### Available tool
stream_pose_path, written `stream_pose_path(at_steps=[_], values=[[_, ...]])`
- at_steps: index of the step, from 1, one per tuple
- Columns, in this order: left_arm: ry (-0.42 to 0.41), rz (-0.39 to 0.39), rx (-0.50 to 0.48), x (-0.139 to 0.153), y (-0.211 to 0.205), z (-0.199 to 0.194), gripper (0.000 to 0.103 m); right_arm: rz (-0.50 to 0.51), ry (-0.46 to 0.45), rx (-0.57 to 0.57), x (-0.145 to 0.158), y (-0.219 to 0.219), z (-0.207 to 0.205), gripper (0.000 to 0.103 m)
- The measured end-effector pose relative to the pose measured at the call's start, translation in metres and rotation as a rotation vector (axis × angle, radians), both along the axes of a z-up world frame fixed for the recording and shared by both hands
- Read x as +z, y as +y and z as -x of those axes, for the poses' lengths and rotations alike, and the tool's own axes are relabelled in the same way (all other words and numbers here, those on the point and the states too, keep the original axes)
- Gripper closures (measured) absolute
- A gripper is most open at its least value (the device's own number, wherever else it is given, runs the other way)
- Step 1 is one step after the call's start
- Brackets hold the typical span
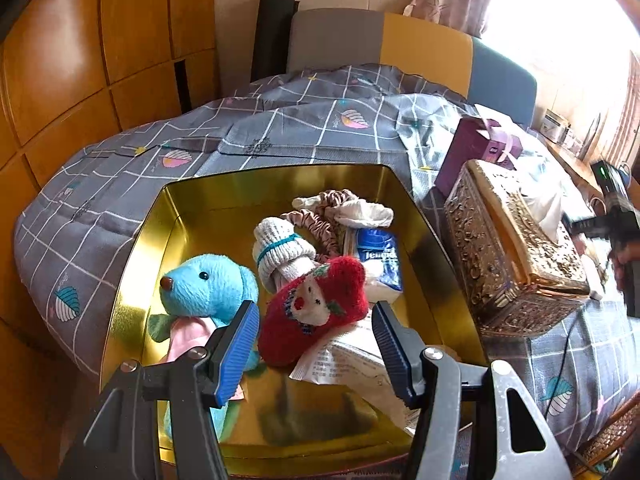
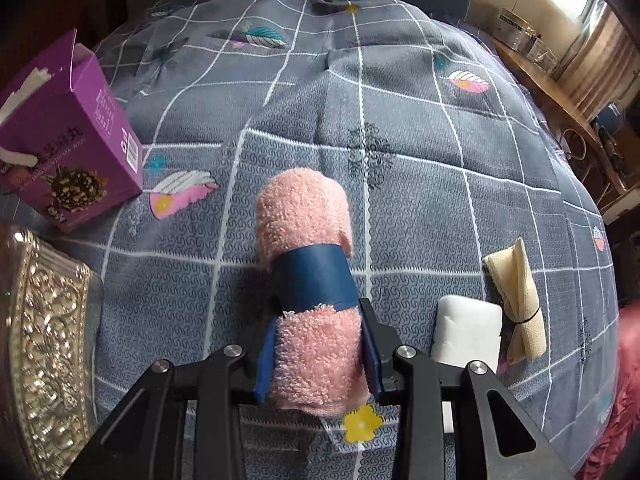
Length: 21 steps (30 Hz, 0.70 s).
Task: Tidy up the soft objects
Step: 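Carry the pink towel roll with the right gripper toward the gold tray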
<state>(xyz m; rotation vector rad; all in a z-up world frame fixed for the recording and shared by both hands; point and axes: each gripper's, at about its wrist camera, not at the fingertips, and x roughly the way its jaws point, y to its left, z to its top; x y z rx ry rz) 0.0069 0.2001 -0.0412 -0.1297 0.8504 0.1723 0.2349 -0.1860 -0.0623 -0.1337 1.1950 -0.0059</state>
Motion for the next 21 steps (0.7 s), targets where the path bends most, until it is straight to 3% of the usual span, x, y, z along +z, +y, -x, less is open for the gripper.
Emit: stream_pose_path(at_steps=[10,21], values=[[-0.014,0.004,-0.021,0.002,-0.003,0.004,0.044,-0.029,-0.128,0.05,0.062,0.036,-0.022,0.067],[-0.015,-0.002,-0.033,0.002,-0.008,0.006,0.044,-0.156,-0.323,0.263,0.126,0.087,0.017,0.067]])
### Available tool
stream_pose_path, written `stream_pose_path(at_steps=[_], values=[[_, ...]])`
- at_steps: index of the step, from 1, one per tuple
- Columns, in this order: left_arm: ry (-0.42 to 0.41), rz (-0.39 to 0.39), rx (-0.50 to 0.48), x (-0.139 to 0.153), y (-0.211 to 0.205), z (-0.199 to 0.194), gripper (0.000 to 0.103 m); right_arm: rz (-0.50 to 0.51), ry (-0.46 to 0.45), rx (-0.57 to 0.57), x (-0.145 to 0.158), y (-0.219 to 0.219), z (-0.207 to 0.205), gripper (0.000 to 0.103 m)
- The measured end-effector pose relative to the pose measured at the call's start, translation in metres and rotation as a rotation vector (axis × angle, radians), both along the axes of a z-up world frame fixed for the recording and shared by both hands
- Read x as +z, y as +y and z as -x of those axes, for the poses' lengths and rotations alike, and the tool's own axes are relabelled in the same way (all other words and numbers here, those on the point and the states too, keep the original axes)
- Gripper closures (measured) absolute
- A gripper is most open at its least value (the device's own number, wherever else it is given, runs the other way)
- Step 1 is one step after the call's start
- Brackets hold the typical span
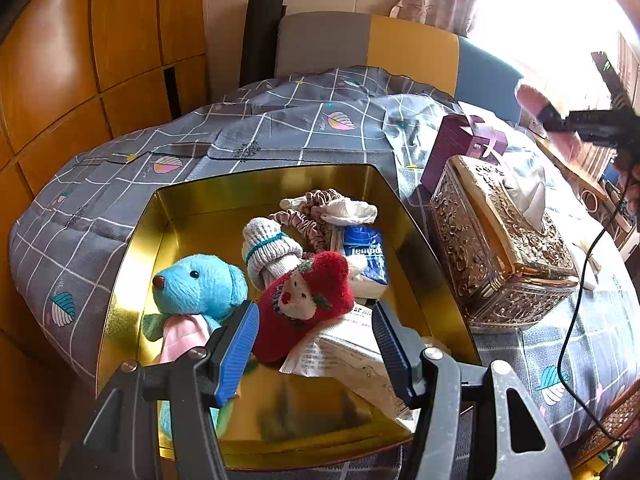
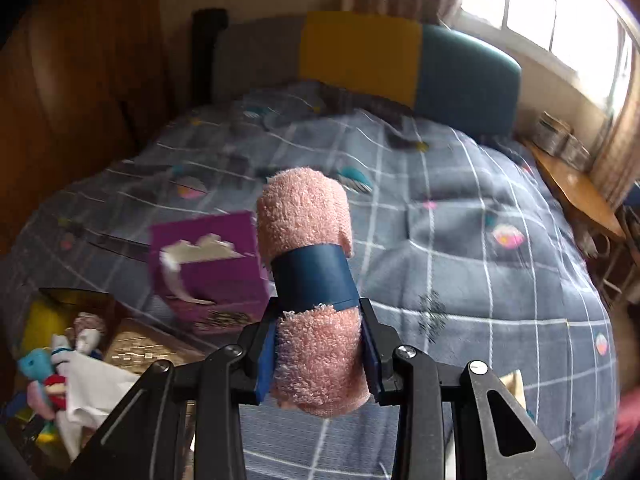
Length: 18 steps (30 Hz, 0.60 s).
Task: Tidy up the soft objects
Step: 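Carry the pink towel roll with the right gripper toward the gold tray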
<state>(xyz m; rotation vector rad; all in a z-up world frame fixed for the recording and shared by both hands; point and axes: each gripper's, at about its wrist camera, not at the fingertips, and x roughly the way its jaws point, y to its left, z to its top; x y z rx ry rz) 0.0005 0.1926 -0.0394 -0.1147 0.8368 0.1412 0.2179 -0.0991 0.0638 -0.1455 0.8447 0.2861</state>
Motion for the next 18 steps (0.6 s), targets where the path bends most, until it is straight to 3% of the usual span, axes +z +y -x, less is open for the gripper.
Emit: stream_pose_path(at_steps=[8,18], values=[[0.0,-0.006,0.0,0.0,-0.001,0.003,0.044,-0.034,-0.058,0.174,0.021,0.047,0.04,0.067],[-0.009,-0.014,0.02,0.002,0.01,0.009,0.044,-0.075,-0.052,0.376,0.018,0.109,0.075,0.067]])
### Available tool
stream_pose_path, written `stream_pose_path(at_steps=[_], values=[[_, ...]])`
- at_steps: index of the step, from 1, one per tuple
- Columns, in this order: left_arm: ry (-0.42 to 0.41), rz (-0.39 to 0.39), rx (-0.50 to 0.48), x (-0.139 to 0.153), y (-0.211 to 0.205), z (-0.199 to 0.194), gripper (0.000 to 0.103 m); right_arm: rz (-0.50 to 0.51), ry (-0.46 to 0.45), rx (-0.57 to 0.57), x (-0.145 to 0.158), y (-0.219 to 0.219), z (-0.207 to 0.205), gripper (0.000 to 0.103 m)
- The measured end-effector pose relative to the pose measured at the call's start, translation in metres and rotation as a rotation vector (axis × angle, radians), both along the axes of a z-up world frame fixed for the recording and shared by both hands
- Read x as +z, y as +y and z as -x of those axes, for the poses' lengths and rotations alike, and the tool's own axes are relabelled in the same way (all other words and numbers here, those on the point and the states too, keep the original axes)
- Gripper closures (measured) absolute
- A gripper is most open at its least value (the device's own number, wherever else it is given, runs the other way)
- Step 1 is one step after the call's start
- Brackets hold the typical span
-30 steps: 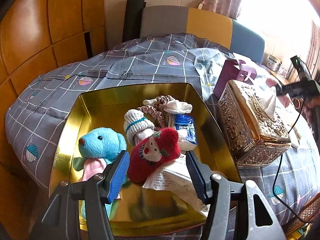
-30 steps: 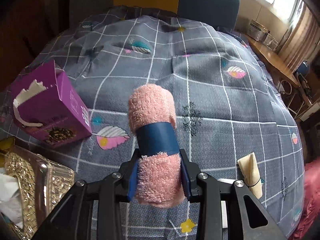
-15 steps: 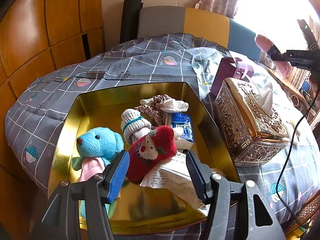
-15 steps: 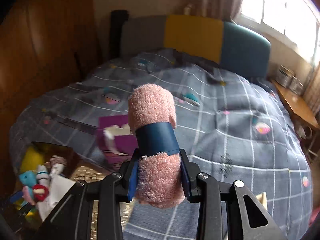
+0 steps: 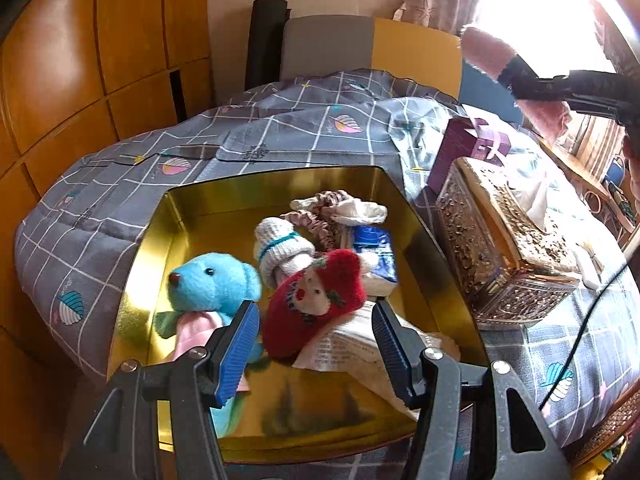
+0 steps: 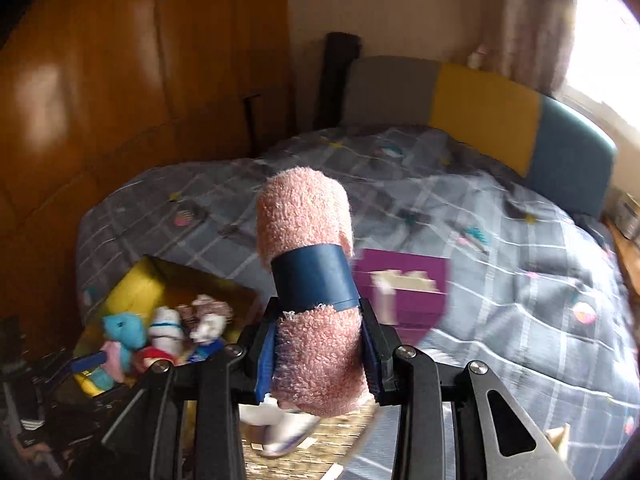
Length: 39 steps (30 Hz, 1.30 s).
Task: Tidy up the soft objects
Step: 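Carry the pink towel roll with the right gripper toward the gold tray, then lower the towel roll into the tray beside the teddy bear and open right gripper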
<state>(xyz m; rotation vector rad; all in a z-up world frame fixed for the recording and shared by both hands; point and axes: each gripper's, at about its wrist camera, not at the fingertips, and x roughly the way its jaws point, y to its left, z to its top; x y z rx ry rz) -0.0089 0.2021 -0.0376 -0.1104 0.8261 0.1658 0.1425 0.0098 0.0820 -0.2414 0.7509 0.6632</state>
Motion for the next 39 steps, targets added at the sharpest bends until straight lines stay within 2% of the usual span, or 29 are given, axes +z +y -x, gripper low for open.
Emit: stream_pose_path(at_steps=[4,7,10,18,22,25,27,30,36,38,39], values=[[-0.004,-0.002,0.059,0.002,0.02,0.005,0.044,0.009,0.037,0.086,-0.012,0.029,0.017,0.067],[-0.014,-0.006,0.124,0.007,0.041,0.01,0.044,0.006,0.117,0.135,-0.027,0.051,0.029,0.066],[-0.027,-0.008,0.197,0.012,0.065,0.015,0.044,0.024,0.145,0.185,-0.041,0.07,0.045,0.066],[-0.063,-0.011,0.33,0.023,0.106,0.029,0.044,0.06,0.277,0.361,-0.094,0.118,0.103,0.066],[-0.061,-0.007,0.343,0.021,0.11,0.029,0.044,0.081,0.312,0.42,-0.125,0.143,0.122,0.066],[-0.049,-0.007,0.336,0.016,0.107,0.026,0.044,0.124,0.34,0.394,-0.152,0.157,0.121,0.066],[-0.042,-0.008,0.327,0.015,0.104,0.025,0.044,0.138,0.323,0.366,-0.163,0.161,0.118,0.066],[-0.043,-0.011,0.309,0.014,0.096,0.023,0.044,0.148,0.305,0.353,-0.165,0.164,0.118,0.066],[-0.048,-0.011,0.283,0.014,0.087,0.021,0.044,0.135,0.296,0.365,-0.162,0.151,0.121,0.057],[-0.05,-0.009,0.276,0.015,0.084,0.021,0.044,0.119,0.298,0.365,-0.159,0.15,0.12,0.05],[-0.051,-0.009,0.272,0.015,0.082,0.021,0.044,0.107,0.302,0.363,-0.157,0.148,0.12,0.042]])
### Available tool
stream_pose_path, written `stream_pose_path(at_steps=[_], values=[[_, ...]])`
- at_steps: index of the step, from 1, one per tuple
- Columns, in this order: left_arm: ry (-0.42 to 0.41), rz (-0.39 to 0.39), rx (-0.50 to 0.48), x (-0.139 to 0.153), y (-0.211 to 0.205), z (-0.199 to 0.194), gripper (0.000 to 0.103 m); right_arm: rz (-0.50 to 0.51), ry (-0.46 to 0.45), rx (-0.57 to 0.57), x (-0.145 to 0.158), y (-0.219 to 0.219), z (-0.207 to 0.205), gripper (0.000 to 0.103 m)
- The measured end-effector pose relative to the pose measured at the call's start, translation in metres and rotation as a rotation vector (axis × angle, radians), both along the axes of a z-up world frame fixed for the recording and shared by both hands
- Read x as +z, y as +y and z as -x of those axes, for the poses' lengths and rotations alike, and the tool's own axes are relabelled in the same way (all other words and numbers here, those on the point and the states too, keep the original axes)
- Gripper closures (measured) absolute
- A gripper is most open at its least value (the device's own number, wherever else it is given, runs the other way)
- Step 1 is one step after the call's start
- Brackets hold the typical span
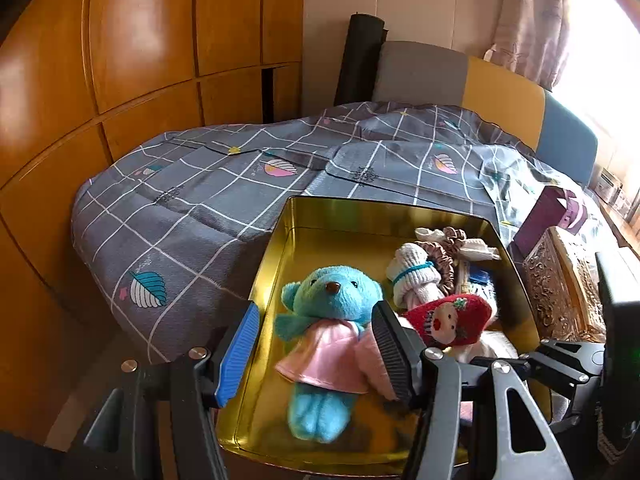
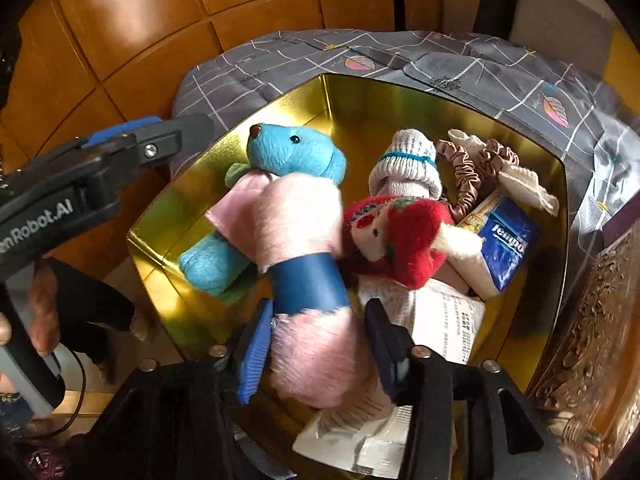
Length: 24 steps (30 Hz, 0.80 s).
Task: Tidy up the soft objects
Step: 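Lower the towel roll into the tray beside the teddy bear and open right gripper, then move both grippers back to the white sponge and beige bandage roll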
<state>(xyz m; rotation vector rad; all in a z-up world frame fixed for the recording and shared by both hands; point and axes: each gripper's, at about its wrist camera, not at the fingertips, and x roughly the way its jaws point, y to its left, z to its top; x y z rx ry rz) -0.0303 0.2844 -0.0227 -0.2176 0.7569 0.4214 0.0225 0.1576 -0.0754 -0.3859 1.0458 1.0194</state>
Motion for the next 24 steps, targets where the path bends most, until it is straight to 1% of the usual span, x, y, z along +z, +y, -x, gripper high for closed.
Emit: stream_pose_path(at_steps=[1,3,7,12,17,19,21,24], values=[[-0.001,-0.001,-0.004,0.001,-0.002,0.0,0.044,-0.009,0.004,-0.006,0.002,0.0,0.0,0.034],[-0.001,-0.002,-0.013,0.001,-0.004,0.0,0.044,-0.023,-0.004,-0.021,0.006,-0.004,0.001,0.031],[-0.004,-0.003,-0.03,0.002,-0.011,0.0,0.044,-0.029,-0.035,-0.037,0.011,-0.01,0.005,0.031],[-0.009,-0.007,-0.055,0.005,-0.018,-0.001,0.044,-0.037,-0.112,-0.063,0.024,-0.02,0.009,0.031],[-0.011,-0.004,-0.08,0.006,-0.027,-0.002,0.044,-0.046,-0.166,-0.087,0.036,-0.032,0.012,0.031],[-0.014,-0.007,-0.091,0.007,-0.03,-0.002,0.044,-0.042,-0.206,-0.104,0.041,-0.037,0.014,0.031],[-0.016,-0.01,-0.103,0.009,-0.034,-0.002,0.044,-0.045,-0.268,-0.128,0.049,-0.042,0.016,0.031],[-0.016,-0.013,-0.12,0.01,-0.04,-0.004,0.044,-0.081,-0.335,-0.154,0.064,-0.053,0.018,0.031]])
